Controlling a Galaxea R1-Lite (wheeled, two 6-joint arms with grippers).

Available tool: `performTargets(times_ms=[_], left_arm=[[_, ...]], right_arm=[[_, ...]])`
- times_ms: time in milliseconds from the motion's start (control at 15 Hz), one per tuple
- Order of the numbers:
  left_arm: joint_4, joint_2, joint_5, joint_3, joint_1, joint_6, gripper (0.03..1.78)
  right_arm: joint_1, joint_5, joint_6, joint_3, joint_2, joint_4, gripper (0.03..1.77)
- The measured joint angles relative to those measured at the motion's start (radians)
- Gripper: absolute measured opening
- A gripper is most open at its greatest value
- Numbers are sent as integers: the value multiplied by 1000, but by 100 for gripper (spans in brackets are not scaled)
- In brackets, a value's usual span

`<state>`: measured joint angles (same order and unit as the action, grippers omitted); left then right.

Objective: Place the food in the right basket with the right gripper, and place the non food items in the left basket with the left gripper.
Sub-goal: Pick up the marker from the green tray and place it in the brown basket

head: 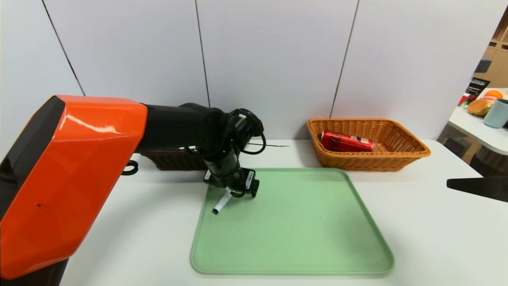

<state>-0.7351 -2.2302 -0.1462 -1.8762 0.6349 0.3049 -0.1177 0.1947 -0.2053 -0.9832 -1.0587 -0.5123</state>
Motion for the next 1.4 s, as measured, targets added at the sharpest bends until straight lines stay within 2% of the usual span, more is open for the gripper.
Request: performTargets(times_ms=[600,733,867,1067,1133,1400], left_arm=[[0,-8,-1,-1,0,1,168],[0,-9,-1,0,0,4,131],[0,-11,0,-3,0,23,103],[0,-11,0,-4,-1,26,74],[0,-11,0,-5,-1,27,20],[0,-11,-1,-4,-1,30,16]], right_arm=[[0,0,0,-1,-1,0,170],[0,-1,-1,-1,-1,0,170],[0,-1,-1,-2,0,0,170],[0,1,0,-3,0,0,170],[0,1,0,-4,0,0,170],[0,2,-1,-6,1,0,170]])
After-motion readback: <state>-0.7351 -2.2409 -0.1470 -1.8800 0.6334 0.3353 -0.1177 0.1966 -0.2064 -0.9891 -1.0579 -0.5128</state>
